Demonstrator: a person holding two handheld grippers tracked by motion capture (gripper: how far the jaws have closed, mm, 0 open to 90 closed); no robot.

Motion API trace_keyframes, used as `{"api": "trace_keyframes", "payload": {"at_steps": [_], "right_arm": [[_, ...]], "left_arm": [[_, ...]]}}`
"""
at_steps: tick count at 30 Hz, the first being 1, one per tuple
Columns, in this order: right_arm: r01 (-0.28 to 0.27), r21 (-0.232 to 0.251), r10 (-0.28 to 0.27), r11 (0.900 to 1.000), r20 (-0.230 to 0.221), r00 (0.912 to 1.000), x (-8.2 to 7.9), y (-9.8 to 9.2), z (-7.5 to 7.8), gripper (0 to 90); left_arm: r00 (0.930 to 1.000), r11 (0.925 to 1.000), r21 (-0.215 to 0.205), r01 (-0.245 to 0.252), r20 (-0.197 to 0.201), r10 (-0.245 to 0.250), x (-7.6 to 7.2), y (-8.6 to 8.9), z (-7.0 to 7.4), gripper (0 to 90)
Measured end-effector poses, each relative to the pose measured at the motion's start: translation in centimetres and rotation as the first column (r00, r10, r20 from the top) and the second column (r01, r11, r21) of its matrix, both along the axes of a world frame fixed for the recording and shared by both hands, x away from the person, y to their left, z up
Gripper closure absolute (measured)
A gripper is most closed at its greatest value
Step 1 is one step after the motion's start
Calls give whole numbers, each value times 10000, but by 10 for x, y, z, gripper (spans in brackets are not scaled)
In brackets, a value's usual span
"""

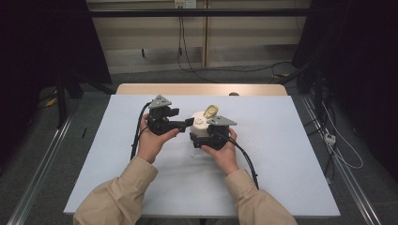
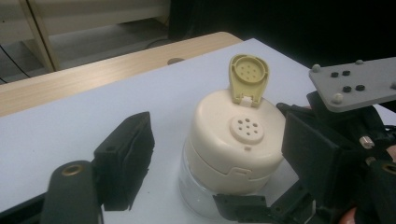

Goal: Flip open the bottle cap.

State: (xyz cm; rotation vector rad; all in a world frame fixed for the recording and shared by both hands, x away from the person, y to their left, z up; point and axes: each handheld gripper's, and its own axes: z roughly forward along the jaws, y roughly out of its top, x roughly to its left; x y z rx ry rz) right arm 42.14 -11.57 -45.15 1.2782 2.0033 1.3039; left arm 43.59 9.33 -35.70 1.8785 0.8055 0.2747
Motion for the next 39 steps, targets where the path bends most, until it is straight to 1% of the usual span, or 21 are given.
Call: {"api": "trace_keyframes", "payload": {"at_steps": [4, 5, 6, 10, 12, 14, 17, 20, 25, 27, 29, 33, 39], "right_arm": [[-131, -452, 128, 9989, -69, 9999, -3, 0, 0, 25], [-116, -451, 115, 9989, -41, 9999, -4, -1, 0, 35], [-88, -329, 89, 9994, 12, 10000, -6, -2, -1, 40], [-108, -95, 107, 9999, -154, 9998, -13, -8, -3, 54], [-134, 64, 135, 9999, -22, 9999, -18, -12, -3, 61], [-151, 68, 150, 9999, 101, 9998, -23, -16, 0, 56], [-272, -20, 272, 9996, 235, 9994, -30, -22, 4, 49], [-346, 91, 343, 9994, 292, 9990, -37, -30, 6, 48], [-554, 182, 547, 9983, 359, 9979, -49, -42, 8, 48], [-627, 125, 620, 9980, 448, 9971, -55, -46, 9, 48], [-643, -46, 645, 9979, 445, 9969, -59, -49, 10, 49], [-719, -4, 718, 9974, 539, 9960, -67, -56, 11, 53], [-739, -86, 743, 9972, 558, 9957, -78, -65, 12, 54]], "left_arm": [[9999, 10000, 34, 64, 95, -64, -2, 1, 1, 200], [9999, 9999, 17, 100, 110, -101, -2, 1, 2, 189], [9999, 9999, -22, 110, 98, -110, -3, 2, 1, 179], [9998, 9999, -6, 125, 136, -125, -5, 4, 0, 143], [9998, 9999, -90, 124, 147, -123, -8, 7, -1, 134], [9999, 9999, -40, 135, 80, -135, -9, 11, -3, 121], [9999, 9999, -87, 125, 70, -124, -12, 16, -7, 112], [9998, 9997, -146, 190, 69, -189, -16, 22, -11, 111], [9997, 9996, -112, 247, 14, -247, -23, 32, -19, 100], [9996, 9996, -71, 271, -25, -271, -25, 37, -23, 98], [9996, 9996, -105, 272, -1, -272, -28, 42, -26, 96], [9998, 9997, -168, 203, -26, -203, -33, 52, -32, 92], [9999, 10000, -14, 94, 41, -94, -42, 68, -41, 89]]}}
